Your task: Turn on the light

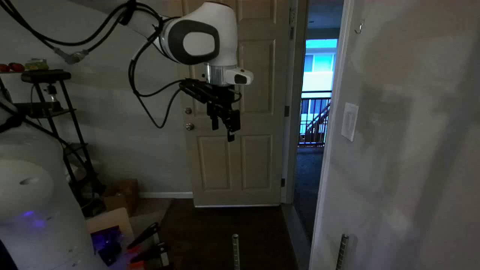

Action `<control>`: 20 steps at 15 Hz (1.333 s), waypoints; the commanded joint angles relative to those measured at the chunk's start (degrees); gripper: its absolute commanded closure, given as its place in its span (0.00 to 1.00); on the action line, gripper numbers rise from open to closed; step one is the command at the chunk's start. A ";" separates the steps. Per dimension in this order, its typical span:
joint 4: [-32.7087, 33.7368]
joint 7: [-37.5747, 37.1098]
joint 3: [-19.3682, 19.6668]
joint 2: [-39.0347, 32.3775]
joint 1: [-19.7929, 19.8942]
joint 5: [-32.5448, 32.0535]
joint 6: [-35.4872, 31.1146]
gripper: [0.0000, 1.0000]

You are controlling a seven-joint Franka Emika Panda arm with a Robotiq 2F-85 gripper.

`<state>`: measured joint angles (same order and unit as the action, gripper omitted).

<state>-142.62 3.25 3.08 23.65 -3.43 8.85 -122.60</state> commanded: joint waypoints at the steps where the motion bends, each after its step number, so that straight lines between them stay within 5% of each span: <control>1: 0.10 0.24 -0.62 -0.02 0.68 0.28 0.17 0.00; 20: 0.39 2.17 0.12 -2.22 0.52 0.97 -2.23 0.00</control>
<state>-142.62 3.25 3.07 23.52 -3.33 8.85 -122.60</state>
